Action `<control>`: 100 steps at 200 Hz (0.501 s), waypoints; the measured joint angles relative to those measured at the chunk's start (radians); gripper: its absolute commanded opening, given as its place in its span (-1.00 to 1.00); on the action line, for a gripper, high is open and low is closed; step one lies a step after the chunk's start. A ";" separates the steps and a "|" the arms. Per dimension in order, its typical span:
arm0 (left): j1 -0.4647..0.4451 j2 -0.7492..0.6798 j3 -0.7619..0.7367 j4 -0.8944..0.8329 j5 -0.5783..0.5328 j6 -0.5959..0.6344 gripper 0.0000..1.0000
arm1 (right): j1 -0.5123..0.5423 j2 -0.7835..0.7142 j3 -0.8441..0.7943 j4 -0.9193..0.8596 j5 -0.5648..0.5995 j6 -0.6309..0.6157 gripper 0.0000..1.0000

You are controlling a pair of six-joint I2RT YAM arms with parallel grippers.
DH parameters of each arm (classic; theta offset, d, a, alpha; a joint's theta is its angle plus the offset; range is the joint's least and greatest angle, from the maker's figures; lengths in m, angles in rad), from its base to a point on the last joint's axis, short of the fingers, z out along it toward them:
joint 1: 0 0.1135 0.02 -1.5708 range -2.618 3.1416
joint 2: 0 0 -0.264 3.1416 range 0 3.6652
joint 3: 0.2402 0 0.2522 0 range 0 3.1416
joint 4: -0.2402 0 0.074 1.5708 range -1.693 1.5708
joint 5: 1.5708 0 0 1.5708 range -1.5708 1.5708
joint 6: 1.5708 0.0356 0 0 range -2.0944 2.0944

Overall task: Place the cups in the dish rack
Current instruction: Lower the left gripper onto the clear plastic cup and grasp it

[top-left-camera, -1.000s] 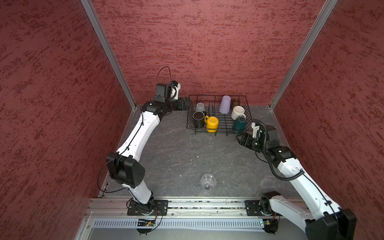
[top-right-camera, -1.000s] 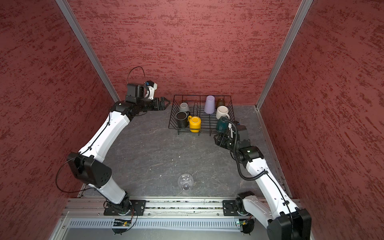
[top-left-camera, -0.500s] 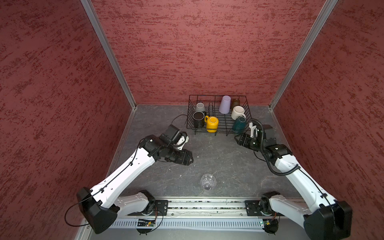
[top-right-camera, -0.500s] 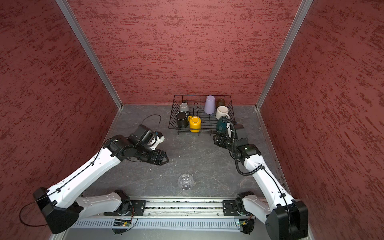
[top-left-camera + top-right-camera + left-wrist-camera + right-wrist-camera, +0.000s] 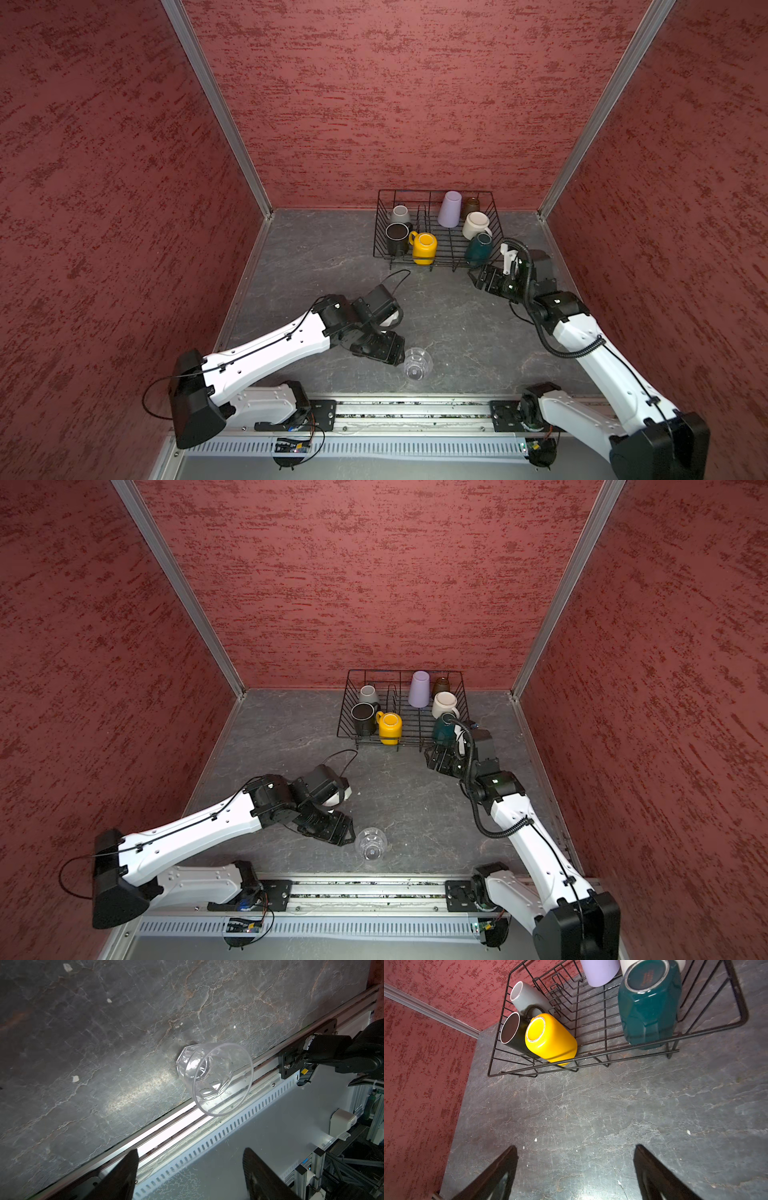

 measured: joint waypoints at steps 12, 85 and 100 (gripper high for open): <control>-0.019 0.025 0.000 0.017 -0.012 -0.010 0.52 | 0.000 -0.005 -0.005 0.001 0.000 0.000 0.78; -0.091 0.144 -0.035 0.106 -0.068 -0.050 0.35 | 0.000 -0.010 -0.019 0.002 0.002 0.001 0.79; -0.091 0.171 -0.039 0.126 -0.074 -0.049 0.29 | 0.000 -0.012 -0.022 0.003 0.002 0.001 0.79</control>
